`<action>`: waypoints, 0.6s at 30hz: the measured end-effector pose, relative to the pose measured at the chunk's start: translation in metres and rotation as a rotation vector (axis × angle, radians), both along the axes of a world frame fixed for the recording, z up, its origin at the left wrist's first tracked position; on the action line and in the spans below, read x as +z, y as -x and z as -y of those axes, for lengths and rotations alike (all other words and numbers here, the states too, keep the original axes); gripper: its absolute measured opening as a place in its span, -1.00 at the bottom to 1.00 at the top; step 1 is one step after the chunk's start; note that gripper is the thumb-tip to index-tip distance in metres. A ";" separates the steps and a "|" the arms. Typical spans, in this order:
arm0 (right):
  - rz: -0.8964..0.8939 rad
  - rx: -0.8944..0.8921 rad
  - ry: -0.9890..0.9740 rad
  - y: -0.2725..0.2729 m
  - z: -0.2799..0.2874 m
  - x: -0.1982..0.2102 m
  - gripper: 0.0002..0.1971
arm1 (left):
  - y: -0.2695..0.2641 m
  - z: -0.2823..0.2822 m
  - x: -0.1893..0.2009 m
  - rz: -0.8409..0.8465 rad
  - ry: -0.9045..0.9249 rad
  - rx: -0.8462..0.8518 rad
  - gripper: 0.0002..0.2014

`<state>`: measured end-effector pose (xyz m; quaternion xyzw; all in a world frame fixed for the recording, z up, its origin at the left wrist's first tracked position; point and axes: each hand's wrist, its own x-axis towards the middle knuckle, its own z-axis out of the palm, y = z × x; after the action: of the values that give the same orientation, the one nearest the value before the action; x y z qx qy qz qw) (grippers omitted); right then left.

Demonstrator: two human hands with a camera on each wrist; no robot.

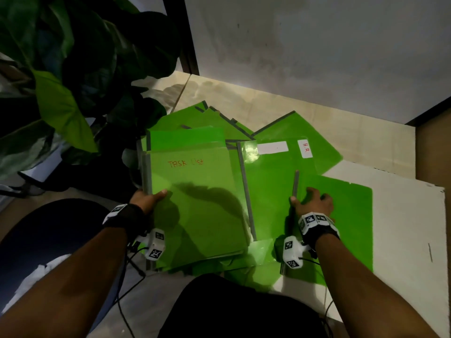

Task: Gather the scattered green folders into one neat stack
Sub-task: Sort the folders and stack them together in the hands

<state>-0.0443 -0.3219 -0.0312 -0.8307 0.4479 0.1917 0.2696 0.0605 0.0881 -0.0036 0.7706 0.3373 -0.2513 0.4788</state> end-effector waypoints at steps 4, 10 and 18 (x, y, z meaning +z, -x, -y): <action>-0.048 0.159 -0.159 -0.011 -0.031 0.006 -0.21 | 0.002 0.008 -0.010 -0.021 -0.001 0.001 -0.48; 0.102 0.413 -0.296 -0.046 -0.081 0.021 -0.31 | 0.000 0.010 -0.016 -0.045 -0.040 0.000 -0.40; -0.092 0.014 0.011 -0.016 0.023 0.000 -0.06 | 0.001 0.004 -0.037 -0.086 -0.070 0.007 -0.20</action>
<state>-0.0286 -0.3448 -0.0315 -0.8255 0.4550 0.2294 0.2428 0.0590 0.0846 -0.0408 0.7742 0.3689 -0.2707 0.4374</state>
